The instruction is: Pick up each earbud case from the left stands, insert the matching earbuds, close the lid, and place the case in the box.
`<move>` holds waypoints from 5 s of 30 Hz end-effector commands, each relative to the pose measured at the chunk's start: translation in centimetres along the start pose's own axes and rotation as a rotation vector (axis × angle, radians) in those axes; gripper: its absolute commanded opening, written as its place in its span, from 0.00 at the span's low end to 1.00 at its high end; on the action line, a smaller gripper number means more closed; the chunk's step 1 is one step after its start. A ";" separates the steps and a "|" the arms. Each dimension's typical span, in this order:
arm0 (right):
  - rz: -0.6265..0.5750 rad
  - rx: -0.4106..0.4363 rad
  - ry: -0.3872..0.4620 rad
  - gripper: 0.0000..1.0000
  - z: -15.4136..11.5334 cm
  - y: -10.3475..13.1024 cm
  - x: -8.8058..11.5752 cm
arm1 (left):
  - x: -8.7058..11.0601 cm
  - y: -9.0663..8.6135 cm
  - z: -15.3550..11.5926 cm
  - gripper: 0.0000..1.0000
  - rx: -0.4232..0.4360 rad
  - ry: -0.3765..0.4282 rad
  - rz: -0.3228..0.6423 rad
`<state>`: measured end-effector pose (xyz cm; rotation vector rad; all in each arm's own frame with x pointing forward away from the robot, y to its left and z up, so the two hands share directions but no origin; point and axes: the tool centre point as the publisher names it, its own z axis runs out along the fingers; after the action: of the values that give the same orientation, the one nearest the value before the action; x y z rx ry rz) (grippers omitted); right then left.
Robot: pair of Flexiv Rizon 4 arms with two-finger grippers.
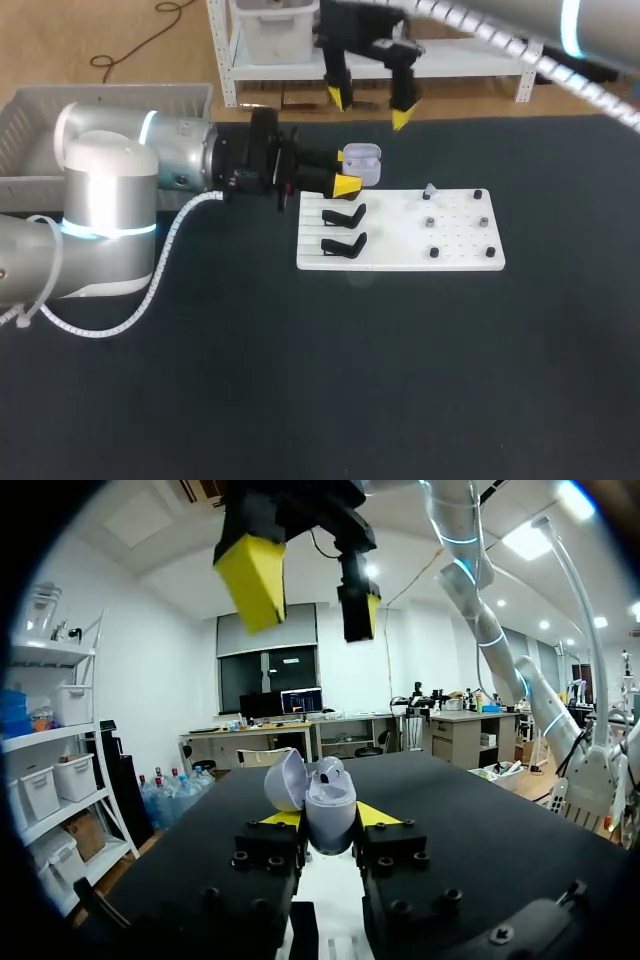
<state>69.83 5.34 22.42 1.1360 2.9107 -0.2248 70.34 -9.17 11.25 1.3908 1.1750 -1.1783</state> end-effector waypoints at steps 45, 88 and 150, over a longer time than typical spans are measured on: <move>0.114 -0.274 0.094 1.00 3.2 -7.6 -8.9 | 0.0 -0.2 0.0 0.00 -0.005 0.000 0.003; -0.355 -0.350 -0.180 1.00 9.5 -5.8 -14.0 | 0.0 -0.2 0.0 0.00 -0.005 0.000 0.003; -0.624 -0.331 0.043 1.00 17.3 -0.8 -13.0 | 0.0 -0.2 0.0 0.00 -0.005 0.000 0.003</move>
<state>77.15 -6.87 6.75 0.1785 3.0377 0.2707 70.32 -9.17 11.25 1.3909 1.1751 -1.1782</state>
